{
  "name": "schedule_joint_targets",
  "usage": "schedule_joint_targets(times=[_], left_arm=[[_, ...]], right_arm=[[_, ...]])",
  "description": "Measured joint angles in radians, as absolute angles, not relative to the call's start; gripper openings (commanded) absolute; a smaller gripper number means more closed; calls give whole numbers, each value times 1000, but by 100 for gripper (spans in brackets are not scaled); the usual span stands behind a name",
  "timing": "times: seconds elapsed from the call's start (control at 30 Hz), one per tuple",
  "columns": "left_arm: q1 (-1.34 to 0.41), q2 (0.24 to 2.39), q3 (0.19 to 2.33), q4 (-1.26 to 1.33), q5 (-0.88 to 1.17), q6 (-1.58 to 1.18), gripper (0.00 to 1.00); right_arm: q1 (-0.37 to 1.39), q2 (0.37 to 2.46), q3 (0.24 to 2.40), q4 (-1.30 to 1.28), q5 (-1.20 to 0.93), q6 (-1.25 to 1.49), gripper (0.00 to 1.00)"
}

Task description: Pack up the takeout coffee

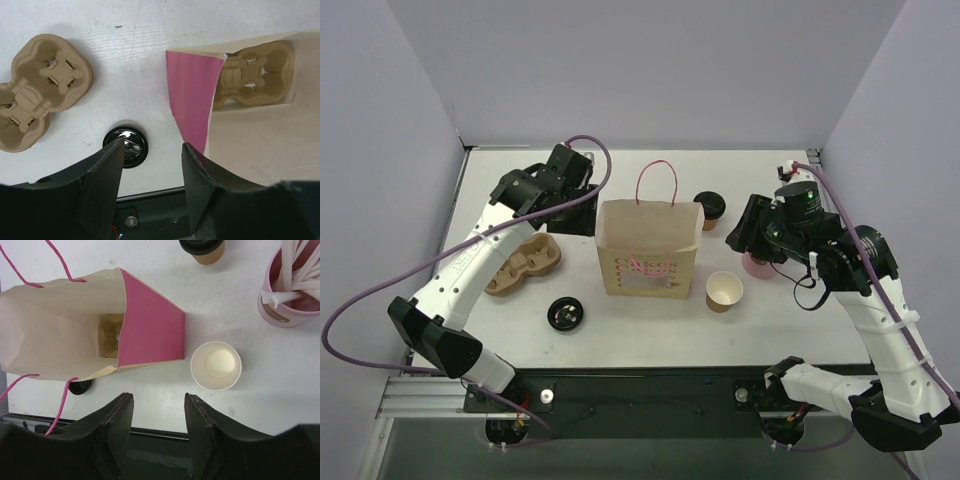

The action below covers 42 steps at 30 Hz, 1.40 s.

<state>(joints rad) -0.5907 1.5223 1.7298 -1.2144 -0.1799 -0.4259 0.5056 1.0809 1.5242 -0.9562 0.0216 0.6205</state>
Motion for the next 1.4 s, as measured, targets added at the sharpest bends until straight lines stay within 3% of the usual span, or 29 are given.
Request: schedule_joint_targets(times=[0.3, 0.63, 0.73, 0.77, 0.87, 1.2, 1.23, 1.4], left_arm=[[-591, 1491, 1759, -1148, -167, -429, 58], [-591, 1474, 1709, -1054, -77, -433, 46], [-591, 1477, 1685, -1042, -61, -433, 32], [-591, 1479, 1683, -1041, -55, -434, 15], [-592, 1490, 1684, -1036, -38, -435, 1], [-607, 1487, 1674, -1013, -30, -406, 0], [-606, 1487, 1662, -1013, -32, -403, 7], [-605, 1486, 1644, -1011, -57, -394, 16]], right_arm=[[518, 1084, 1524, -952, 24, 646, 45], [518, 1075, 1517, -949, 37, 655, 45], [518, 1059, 1507, -949, 41, 656, 45], [518, 1055, 1505, -950, 43, 657, 45], [518, 1040, 1504, -950, 51, 658, 45], [518, 1060, 1516, -949, 110, 597, 48], [518, 1079, 1530, -950, 131, 573, 51], [439, 1237, 1669, -928, 155, 443, 61]])
